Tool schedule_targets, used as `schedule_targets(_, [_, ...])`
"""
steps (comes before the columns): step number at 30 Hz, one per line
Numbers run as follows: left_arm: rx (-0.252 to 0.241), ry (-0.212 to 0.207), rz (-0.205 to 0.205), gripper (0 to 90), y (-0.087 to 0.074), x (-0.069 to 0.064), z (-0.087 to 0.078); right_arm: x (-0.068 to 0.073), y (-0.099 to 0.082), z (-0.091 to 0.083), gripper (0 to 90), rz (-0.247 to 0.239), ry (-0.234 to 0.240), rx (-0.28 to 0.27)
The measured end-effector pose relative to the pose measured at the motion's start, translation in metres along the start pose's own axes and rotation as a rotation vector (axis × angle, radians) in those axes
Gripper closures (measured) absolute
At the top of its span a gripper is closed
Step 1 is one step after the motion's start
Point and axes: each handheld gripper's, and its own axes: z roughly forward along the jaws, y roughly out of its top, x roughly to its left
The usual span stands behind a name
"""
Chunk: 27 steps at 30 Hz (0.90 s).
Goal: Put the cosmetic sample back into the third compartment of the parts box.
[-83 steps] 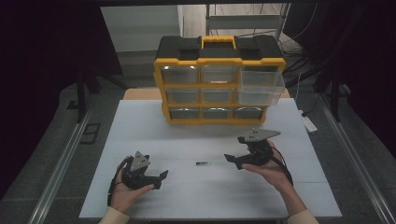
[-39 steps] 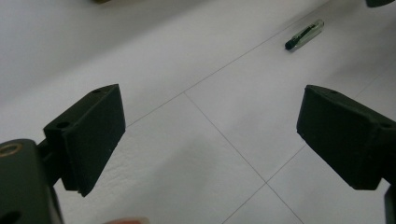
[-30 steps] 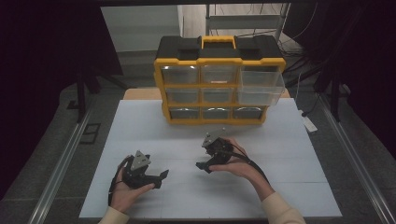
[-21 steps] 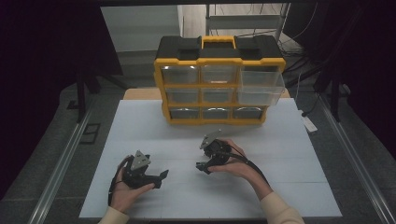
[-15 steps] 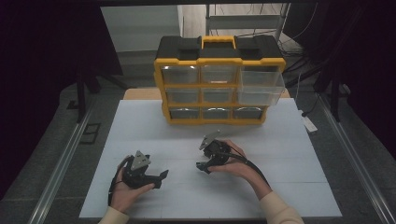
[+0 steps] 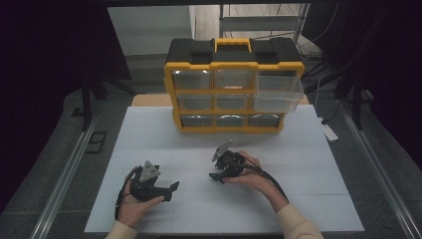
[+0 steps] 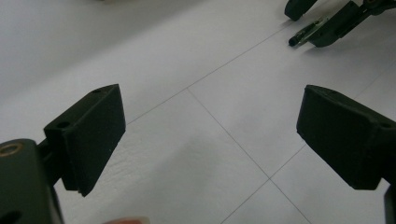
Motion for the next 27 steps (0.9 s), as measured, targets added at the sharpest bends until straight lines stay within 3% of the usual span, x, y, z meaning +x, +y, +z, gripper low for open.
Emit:
schedule_targets(12, [0.004,0.003,-0.001,8.6,-0.0007,0.0007,0.0004,-0.001,-0.0004,-0.0013,80.8,-0.028,0.029,0.0])
schedule_targets(19, [0.007,0.004,-0.001,8.6,-0.0009,0.0007,0.0008,-0.0002,0.0,-0.0011,81.4,-0.041,0.025,-0.001])
schedule_targets(22, [0.006,0.005,-0.001,8.6,-0.0008,0.001,0.0008,0.0001,-0.0009,-0.0025,81.6,-0.022,0.029,0.0])
schedule_targets(27, [0.007,0.005,0.001,8.6,-0.0009,0.0013,0.0009,-0.0011,-0.0016,-0.0098,81.6,0.007,0.033,-0.043])
